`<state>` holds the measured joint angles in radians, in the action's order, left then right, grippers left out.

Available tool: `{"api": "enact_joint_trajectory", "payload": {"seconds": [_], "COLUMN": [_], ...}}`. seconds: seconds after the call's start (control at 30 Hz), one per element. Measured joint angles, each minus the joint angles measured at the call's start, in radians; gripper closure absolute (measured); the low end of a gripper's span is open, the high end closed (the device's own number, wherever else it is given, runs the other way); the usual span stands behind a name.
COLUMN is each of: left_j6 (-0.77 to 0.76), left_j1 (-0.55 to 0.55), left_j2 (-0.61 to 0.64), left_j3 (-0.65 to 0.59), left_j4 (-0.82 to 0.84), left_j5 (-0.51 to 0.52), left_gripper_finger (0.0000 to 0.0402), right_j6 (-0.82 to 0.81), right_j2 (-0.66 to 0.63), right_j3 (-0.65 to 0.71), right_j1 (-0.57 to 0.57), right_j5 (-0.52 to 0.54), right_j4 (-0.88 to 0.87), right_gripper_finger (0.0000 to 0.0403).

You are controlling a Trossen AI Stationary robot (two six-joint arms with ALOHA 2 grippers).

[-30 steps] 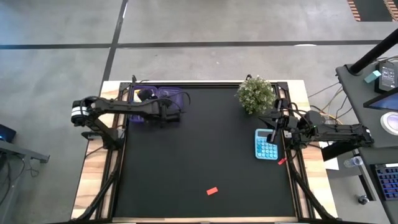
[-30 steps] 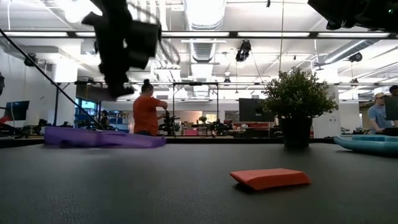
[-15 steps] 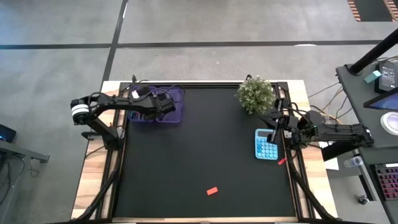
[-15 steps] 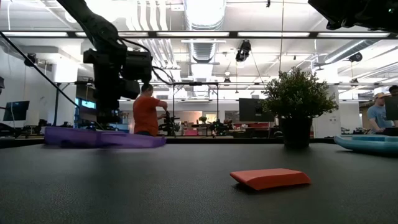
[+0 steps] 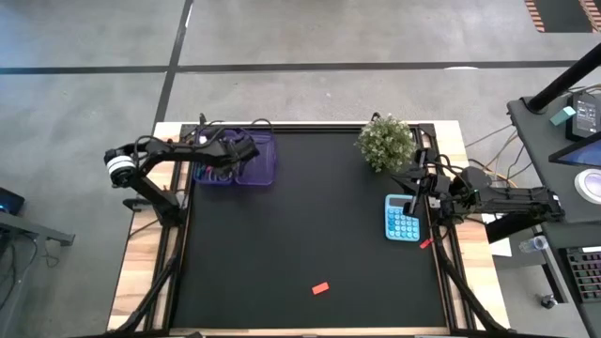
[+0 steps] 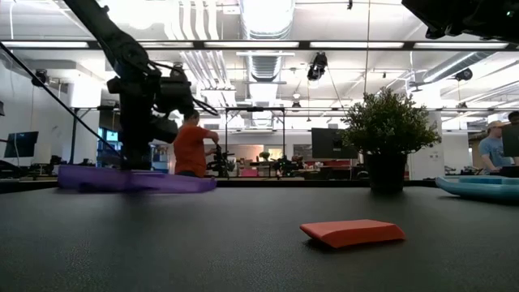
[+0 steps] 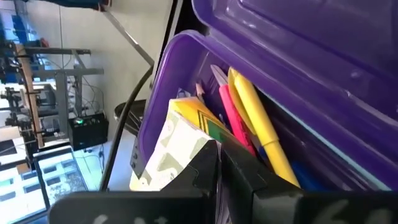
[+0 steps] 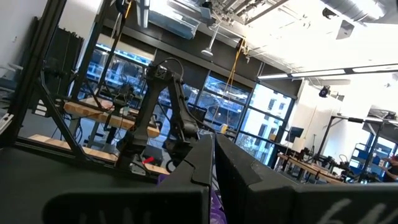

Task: Pack school essentials
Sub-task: Put the sticky note into the purple supply box, then put the orange eraser into the purple supply box

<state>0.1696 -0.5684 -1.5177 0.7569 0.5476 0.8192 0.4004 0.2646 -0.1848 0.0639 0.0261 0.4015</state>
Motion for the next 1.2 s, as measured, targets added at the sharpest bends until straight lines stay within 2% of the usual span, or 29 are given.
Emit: {"api": "enact_joint_trajectory", "payload": {"seconds": [0.2, 0.5, 0.63, 0.77, 0.9, 1.03, 1.2], "left_j6": [0.028, 0.016, -0.004, -0.066, -0.208, -0.306, -0.350], "left_j1": [0.000, 0.015, 0.063, 0.128, 0.222, 0.342, 0.506], "left_j2": [0.000, 0.026, 0.067, 0.123, 0.180, 0.214, 0.200], "left_j3": [-0.009, -0.006, 0.015, 0.051, 0.083, 0.086, 0.084], "left_j4": [-0.043, -0.041, -0.037, -0.035, -0.058, -0.170, -0.402], "left_j5": [-0.001, -0.003, -0.003, -0.004, -0.040, -0.154, -0.226], "left_gripper_finger": [0.0385, 0.0283, 0.0253, 0.0245, 0.0245, 0.0245, 0.0245], "right_j6": [0.000, 0.000, 0.003, 0.003, 0.003, 0.002, 0.002], "right_j2": [0.000, 0.000, 0.000, 0.000, 0.000, 0.000, 0.000], "right_j3": [0.000, 0.000, 0.000, 0.000, 0.000, 0.000, 0.000], "right_j1": [0.000, 0.000, 0.000, 0.000, 0.000, 0.000, 0.000], "right_j5": [0.000, 0.000, 0.000, 0.000, 0.000, 0.000, 0.000], "right_j4": [0.000, 0.000, 0.000, 0.000, 0.000, 0.000, 0.003], "right_gripper_finger": [0.0394, 0.0394, 0.0394, 0.0394, 0.0394, 0.0394, 0.0394]}}
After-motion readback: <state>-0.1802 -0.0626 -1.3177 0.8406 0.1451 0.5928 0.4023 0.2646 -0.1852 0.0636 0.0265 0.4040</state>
